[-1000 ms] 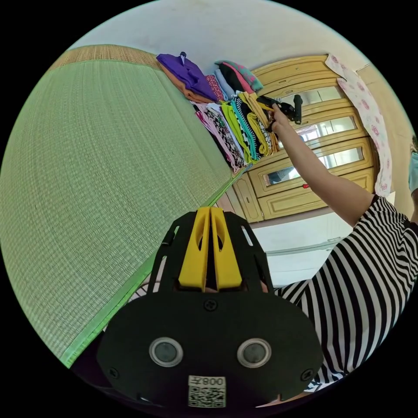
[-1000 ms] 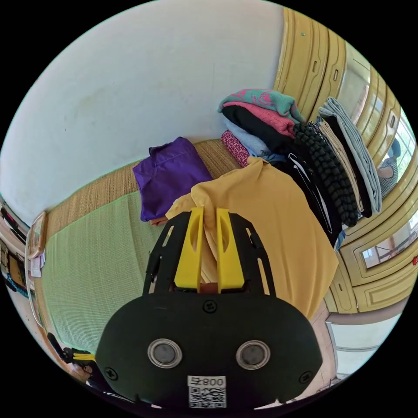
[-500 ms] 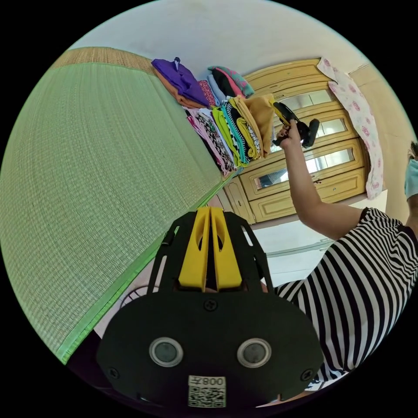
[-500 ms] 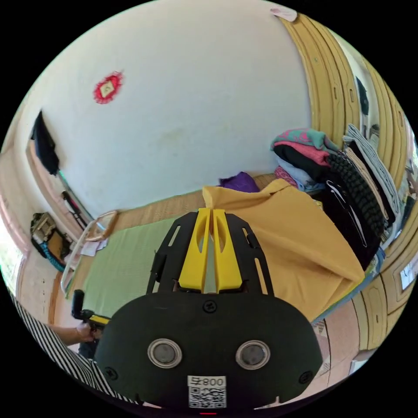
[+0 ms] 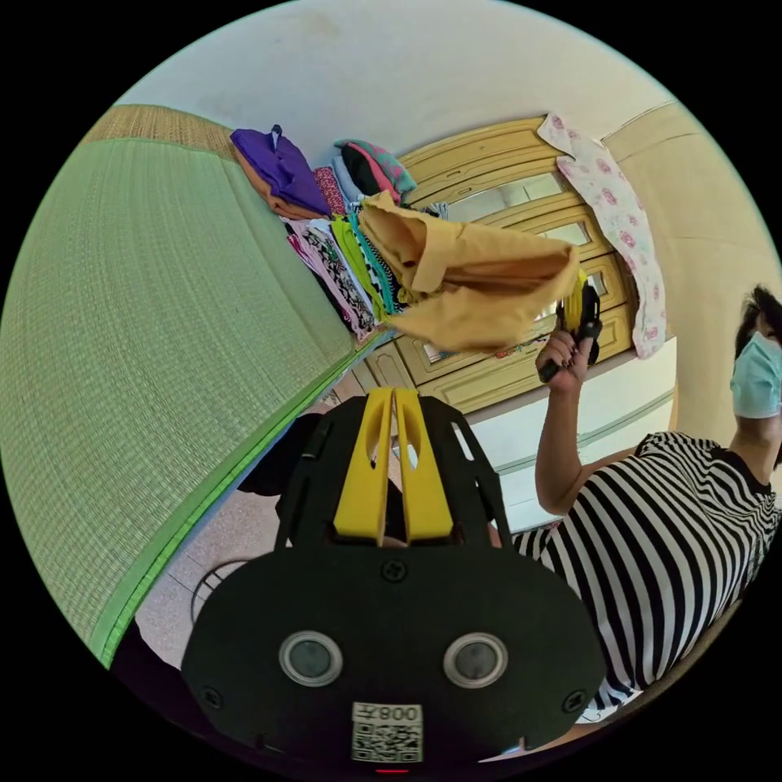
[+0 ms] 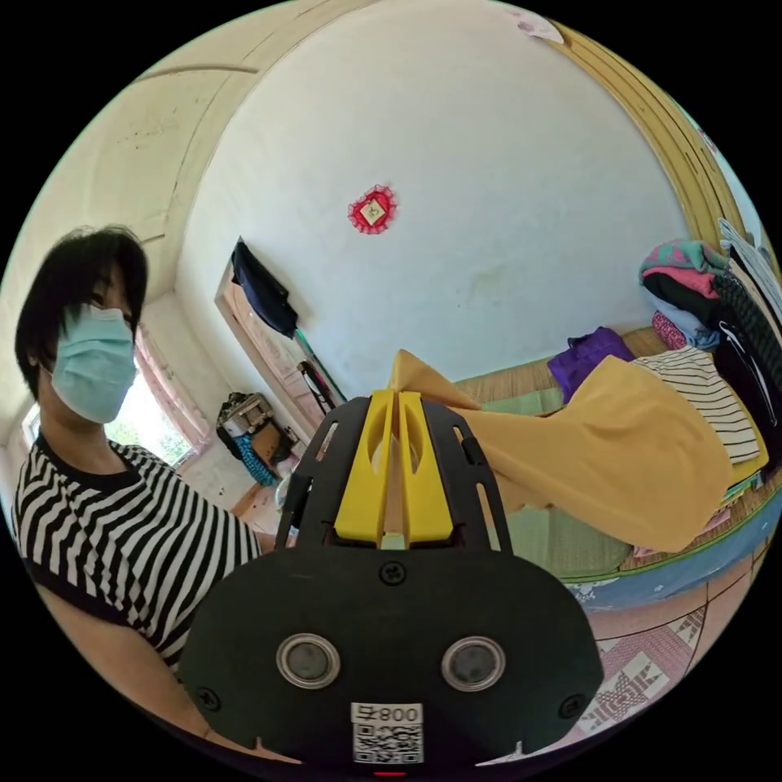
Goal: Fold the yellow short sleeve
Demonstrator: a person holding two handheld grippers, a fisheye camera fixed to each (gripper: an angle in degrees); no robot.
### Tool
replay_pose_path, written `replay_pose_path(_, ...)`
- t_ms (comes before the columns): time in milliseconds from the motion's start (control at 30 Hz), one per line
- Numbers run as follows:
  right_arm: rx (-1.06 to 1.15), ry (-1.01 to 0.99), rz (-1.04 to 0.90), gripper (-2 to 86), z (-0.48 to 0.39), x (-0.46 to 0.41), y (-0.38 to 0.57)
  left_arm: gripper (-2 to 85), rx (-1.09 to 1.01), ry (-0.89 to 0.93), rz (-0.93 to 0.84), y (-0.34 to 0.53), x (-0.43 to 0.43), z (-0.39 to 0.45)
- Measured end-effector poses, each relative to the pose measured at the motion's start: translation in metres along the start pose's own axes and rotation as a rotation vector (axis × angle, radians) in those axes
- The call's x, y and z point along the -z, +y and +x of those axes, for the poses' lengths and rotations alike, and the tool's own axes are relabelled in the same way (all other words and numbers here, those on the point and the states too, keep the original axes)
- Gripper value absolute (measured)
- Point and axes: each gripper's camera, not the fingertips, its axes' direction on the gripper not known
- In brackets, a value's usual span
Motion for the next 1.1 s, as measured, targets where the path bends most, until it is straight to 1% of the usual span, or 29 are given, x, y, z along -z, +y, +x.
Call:
replay_pose_path(67,-0.008,-0.033,0.004,0.4,0.004,0.019,0.008,3.1,0.02,0.057,0.018,-0.007,-0.003,-0.007)
replay_pose_path(200,-0.02,-0.032,-0.024,0.3,0.018,0.048,0.027,5.3,0.067,0.1,0.037,-0.022,-0.014,-0.027)
replay_pose_path(267,-0.045,-0.04,-0.038,0.3,0.03,0.054,0.035,6.6,0.114,0.125,0.015,-0.036,-0.031,-0.045)
replay_pose_path(400,-0.123,-0.063,-0.08,0.3,0.065,0.064,0.057,7.3,0.142,0.106,-0.052,-0.06,-0.061,-0.064)
replay_pose_path(467,-0.144,-0.09,-0.091,0.2,0.078,0.067,0.065,7.7,0.161,0.084,-0.11,-0.078,-0.083,-0.076)
replay_pose_path(667,-0.177,-0.155,-0.106,0.3,0.113,0.079,0.077,8.2,0.178,-0.018,-0.21,-0.139,-0.124,-0.105)
replay_pose_path(800,-0.182,-0.209,-0.122,0.3,0.131,0.08,0.078,8.5,0.158,-0.099,-0.287,-0.176,-0.148,-0.117)
replay_pose_path(867,-0.177,-0.22,-0.132,0.3,0.137,0.079,0.077,8.3,0.136,-0.182,-0.378,-0.194,-0.165,-0.127)
replay_pose_path(967,-0.171,-0.237,-0.145,0.3,0.147,0.08,0.074,7.5,0.15,-0.249,-0.496,-0.2,-0.18,-0.147)
replay_pose_path(1033,-0.171,-0.245,-0.148,0.2,0.152,0.08,0.073,5.9,0.17,-0.251,-0.538,-0.197,-0.181,-0.159)
replay_pose_path(1100,-0.173,-0.249,-0.157,0.2,0.159,0.08,0.072,3.6,0.195,-0.209,-0.534,-0.192,-0.175,-0.169)
